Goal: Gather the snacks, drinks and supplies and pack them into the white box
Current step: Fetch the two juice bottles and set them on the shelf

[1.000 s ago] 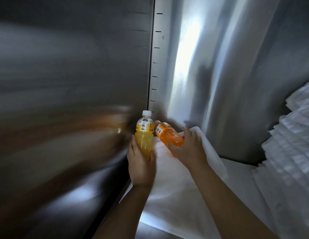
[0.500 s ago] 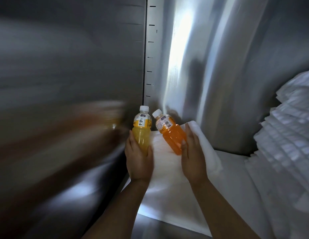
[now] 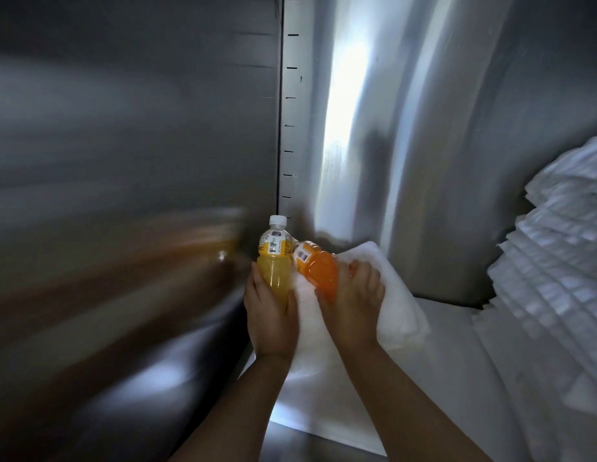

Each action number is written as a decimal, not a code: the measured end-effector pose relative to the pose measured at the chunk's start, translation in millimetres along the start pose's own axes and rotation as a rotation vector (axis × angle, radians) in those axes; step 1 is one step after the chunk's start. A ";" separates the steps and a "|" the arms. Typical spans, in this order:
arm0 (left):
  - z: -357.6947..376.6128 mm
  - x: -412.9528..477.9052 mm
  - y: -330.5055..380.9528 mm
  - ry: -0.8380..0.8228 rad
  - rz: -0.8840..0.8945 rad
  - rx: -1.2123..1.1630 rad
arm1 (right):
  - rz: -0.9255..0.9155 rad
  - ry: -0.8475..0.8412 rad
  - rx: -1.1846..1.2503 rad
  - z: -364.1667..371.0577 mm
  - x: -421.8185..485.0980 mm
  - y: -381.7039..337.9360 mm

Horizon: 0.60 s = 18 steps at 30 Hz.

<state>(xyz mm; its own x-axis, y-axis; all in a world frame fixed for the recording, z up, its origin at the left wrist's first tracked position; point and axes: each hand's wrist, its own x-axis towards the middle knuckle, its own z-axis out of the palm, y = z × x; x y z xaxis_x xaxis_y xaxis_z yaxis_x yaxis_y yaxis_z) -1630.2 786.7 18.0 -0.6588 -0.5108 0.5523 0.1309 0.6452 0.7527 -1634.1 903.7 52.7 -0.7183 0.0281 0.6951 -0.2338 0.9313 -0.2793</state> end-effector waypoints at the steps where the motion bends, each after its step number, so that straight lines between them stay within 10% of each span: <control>1: -0.2 0.1 -0.4 0.001 0.008 0.003 | -0.040 -0.006 -0.044 -0.7 4.6 -2.4; 10: 2.3 1.5 -1.2 0.014 0.020 0.021 | 0.179 -0.099 0.285 -16.2 30.1 35.7; 18: -0.5 -1.7 0.9 0.019 0.032 0.024 | -0.093 0.010 0.226 -14.9 8.0 35.1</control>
<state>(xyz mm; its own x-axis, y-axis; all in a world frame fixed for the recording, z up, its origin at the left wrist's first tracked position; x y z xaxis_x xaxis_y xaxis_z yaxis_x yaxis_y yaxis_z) -1628.6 787.9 17.9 -0.6402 -0.5001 0.5832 0.1339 0.6749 0.7257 -1638.3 942.1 58.3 -0.6806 -0.0491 0.7310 -0.4399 0.8253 -0.3540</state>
